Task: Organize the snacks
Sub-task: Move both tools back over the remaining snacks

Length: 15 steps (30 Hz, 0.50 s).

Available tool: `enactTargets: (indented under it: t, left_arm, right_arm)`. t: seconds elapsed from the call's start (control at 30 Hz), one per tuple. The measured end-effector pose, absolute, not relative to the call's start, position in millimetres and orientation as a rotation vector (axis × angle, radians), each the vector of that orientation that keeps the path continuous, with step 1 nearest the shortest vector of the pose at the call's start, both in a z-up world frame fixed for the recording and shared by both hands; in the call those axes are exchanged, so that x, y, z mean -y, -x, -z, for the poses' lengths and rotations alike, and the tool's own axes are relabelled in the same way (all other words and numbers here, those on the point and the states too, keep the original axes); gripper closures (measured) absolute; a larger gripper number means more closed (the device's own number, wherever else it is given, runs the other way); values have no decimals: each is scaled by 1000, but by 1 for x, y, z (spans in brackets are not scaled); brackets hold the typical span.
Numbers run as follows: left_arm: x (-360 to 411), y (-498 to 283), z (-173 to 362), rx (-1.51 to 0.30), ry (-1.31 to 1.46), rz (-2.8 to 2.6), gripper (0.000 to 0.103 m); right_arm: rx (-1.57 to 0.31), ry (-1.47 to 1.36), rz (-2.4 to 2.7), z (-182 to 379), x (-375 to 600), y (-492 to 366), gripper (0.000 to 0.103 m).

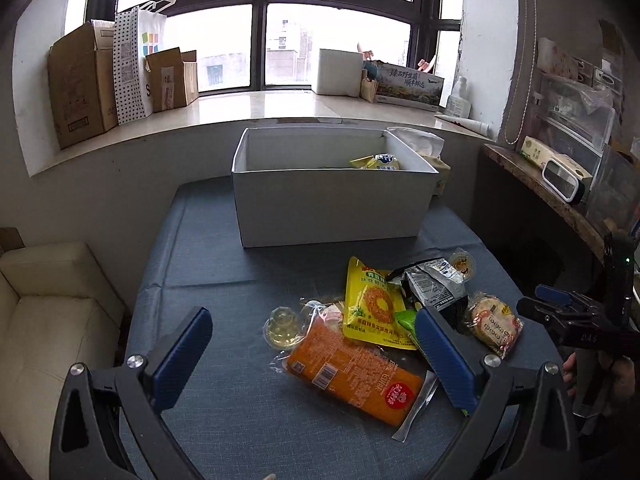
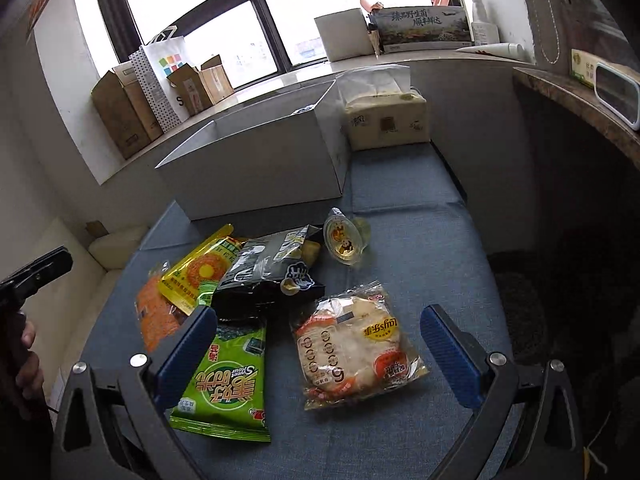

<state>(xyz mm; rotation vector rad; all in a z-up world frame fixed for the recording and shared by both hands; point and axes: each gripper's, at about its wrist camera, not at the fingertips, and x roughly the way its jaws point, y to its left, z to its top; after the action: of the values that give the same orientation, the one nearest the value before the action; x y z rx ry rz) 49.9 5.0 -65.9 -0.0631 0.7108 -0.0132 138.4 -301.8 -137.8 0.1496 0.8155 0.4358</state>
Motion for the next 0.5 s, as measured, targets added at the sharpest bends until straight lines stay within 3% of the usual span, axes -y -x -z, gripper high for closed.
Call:
enactTargets:
  t: [0.43,0.5]
  left_arm:
    - [-9,-40,80,-745,50,-9,0]
    - [-12,-40,82,-750,55,-13,0]
  right_arm:
    - [-949,-153,-355,174,275,-246,0]
    - [-974,-167,-365,182,274,-256,5]
